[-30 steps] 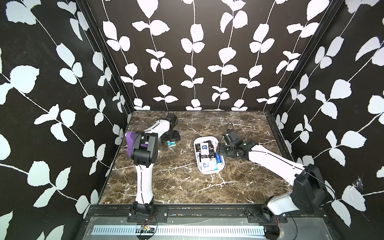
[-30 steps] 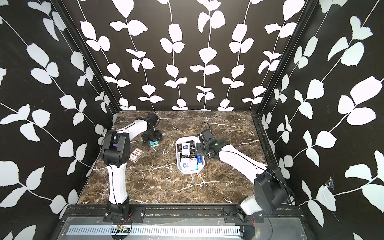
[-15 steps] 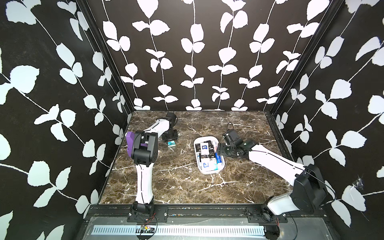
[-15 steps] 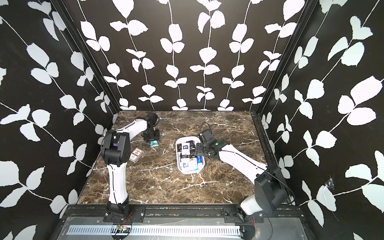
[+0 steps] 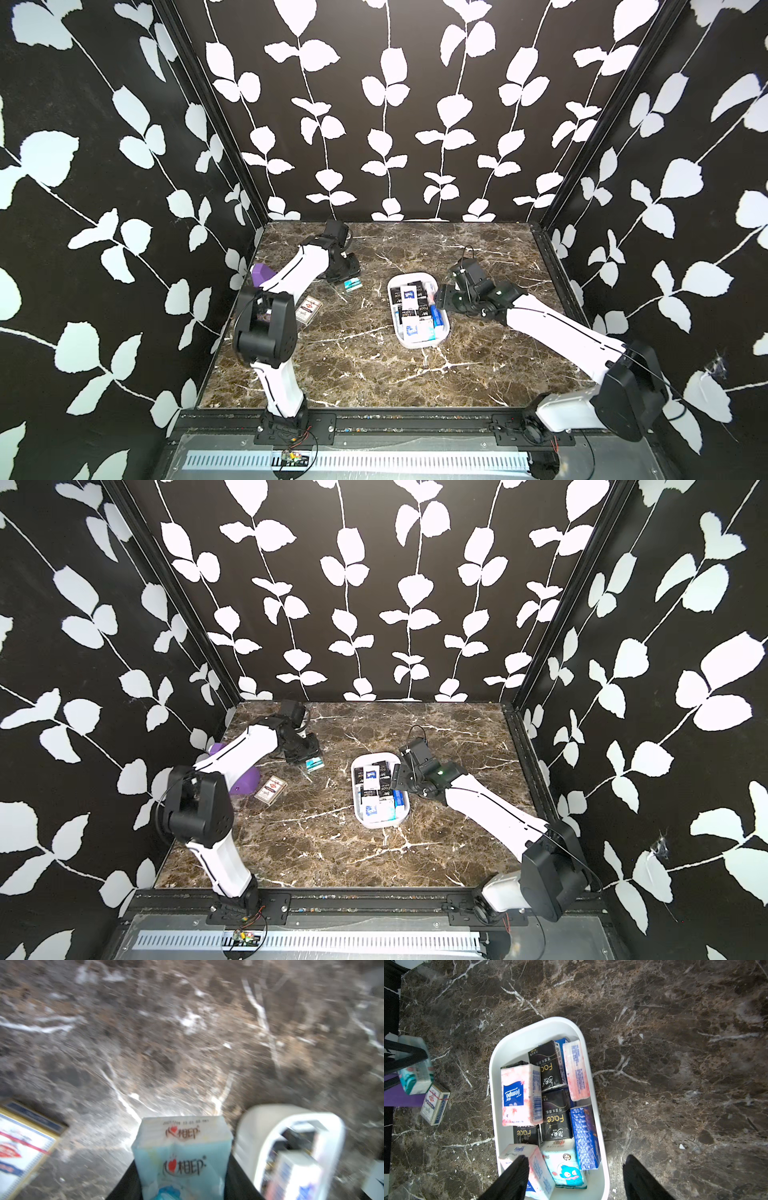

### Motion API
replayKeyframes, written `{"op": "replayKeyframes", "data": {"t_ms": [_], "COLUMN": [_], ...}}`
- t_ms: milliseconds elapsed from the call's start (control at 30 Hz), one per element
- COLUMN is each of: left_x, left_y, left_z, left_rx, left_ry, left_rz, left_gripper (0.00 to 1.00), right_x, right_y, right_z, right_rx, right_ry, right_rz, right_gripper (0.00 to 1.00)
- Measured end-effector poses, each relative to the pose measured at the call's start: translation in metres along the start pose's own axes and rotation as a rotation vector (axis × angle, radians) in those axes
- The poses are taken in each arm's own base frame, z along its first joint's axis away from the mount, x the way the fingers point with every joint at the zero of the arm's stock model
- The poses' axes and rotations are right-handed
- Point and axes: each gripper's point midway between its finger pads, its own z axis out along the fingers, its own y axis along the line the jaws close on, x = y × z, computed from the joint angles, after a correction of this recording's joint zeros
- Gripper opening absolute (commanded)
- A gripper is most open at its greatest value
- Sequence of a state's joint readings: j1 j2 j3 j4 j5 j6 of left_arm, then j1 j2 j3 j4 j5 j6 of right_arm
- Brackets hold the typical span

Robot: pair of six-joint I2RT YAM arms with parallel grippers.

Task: Put the pocket tissues into the storage box
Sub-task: Place the pocket tissues in the storage box.

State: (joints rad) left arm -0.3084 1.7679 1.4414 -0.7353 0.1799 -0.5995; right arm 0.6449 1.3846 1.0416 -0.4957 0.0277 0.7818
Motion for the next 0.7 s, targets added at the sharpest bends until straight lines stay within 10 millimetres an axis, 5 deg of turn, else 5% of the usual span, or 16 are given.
{"op": "replayKeyframes", "data": {"t_ms": [367, 500, 700], "left_x": [0.107, 0.122, 0.138], "left_y": [-0.141, -0.194, -0.221], "left_z": [-0.017, -0.022, 0.008], "left_rx": [0.226, 0.292, 0.261], "left_ry": [0.085, 0.070, 0.074], "left_rz": [0.175, 0.243, 0.273], "left_gripper": [0.46, 0.46, 0.46], "right_x": [0.011, 0.009, 0.003], "right_y": [-0.019, -0.035, -0.067], "right_z": [-0.015, -0.018, -0.030], "right_rx": [0.006, 0.039, 0.099], "right_ry": [-0.025, -0.037, -0.075], "right_rz": [0.066, 0.096, 0.151], "right_gripper": [0.73, 0.73, 0.73]}}
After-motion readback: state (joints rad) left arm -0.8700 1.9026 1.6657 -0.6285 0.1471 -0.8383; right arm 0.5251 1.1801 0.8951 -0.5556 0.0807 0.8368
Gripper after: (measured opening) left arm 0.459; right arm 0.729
